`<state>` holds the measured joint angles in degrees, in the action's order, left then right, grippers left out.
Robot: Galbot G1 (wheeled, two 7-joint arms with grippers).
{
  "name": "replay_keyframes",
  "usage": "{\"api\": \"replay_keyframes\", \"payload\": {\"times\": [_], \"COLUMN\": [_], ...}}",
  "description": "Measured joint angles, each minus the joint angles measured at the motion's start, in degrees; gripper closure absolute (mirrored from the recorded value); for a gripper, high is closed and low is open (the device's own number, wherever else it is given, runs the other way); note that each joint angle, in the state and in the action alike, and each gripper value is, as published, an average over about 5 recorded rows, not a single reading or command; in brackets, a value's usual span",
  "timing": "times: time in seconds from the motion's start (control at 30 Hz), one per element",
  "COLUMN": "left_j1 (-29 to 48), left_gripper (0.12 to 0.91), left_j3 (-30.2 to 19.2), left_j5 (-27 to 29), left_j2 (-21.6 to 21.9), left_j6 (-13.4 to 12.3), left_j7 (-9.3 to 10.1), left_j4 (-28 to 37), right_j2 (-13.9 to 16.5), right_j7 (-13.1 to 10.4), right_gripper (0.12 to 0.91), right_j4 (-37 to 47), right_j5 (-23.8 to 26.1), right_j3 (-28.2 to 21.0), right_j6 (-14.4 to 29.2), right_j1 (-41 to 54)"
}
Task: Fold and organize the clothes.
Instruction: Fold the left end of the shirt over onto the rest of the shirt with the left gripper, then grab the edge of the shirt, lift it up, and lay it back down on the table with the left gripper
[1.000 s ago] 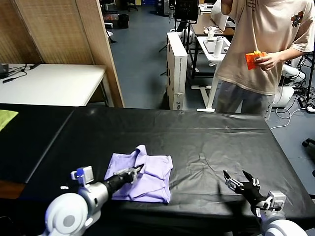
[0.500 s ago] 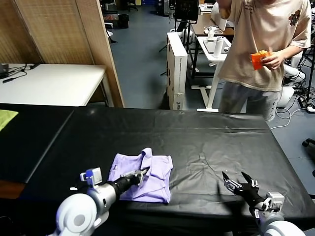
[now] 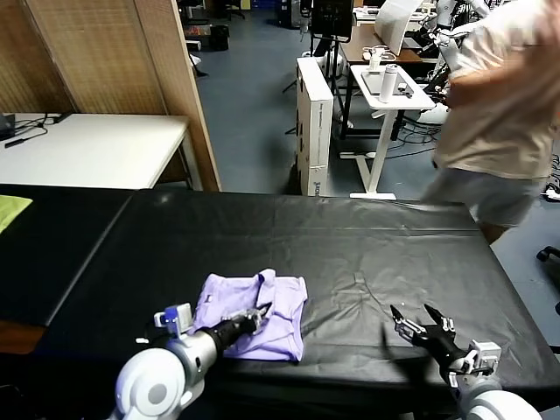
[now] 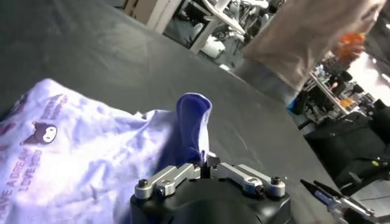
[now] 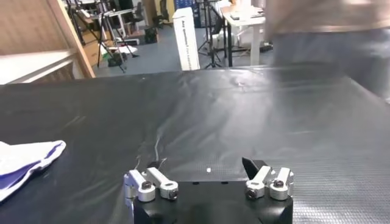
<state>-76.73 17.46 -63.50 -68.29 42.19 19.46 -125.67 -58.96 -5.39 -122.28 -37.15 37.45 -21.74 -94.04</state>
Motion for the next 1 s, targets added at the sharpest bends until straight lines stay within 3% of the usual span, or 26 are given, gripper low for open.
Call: {"api": "replay_keyframes", "payload": {"times": [0.23,0.33,0.6,0.7,1.0], "left_j1": [-1.79,-2.67,-4.28,-4.94,-6.65], "left_gripper": [0.256,0.148,0.123,0.123,0.123], "left_j3": [1.06,2.19,8.90,11.34,13.88], "left_j5": [0.82,0.97,4.79,7.42,12.45], "left_j2": [-1.66,-2.23,-1.81,-1.19,-0.98], "left_j6": [0.00,0.00,0.00,0.00,0.01], "left_j7": [0.07,0.05,-0.76,-1.45,-2.44], "left_j4": [-2.18,-3.81,-7.92,-8.17,-7.77], "right_j2": [1.69,2.65,7.84,9.37,7.46], "right_j7": [1.64,2.84,7.99,8.75,9.30], "right_gripper": [0.118,0.118,0.118,0.118,0.118], "right_j4": [-0.33,-0.82,-3.62,-4.45,-2.06], "right_j5": [1.50,1.67,1.34,1.25,8.17], "right_j3": [-3.58,-5.61,-12.21,-15.17,-23.18], "right_j6": [0.18,0.16,1.07,1.48,1.02], "right_j1": [1.60,2.46,6.03,8.54,16.16]}}
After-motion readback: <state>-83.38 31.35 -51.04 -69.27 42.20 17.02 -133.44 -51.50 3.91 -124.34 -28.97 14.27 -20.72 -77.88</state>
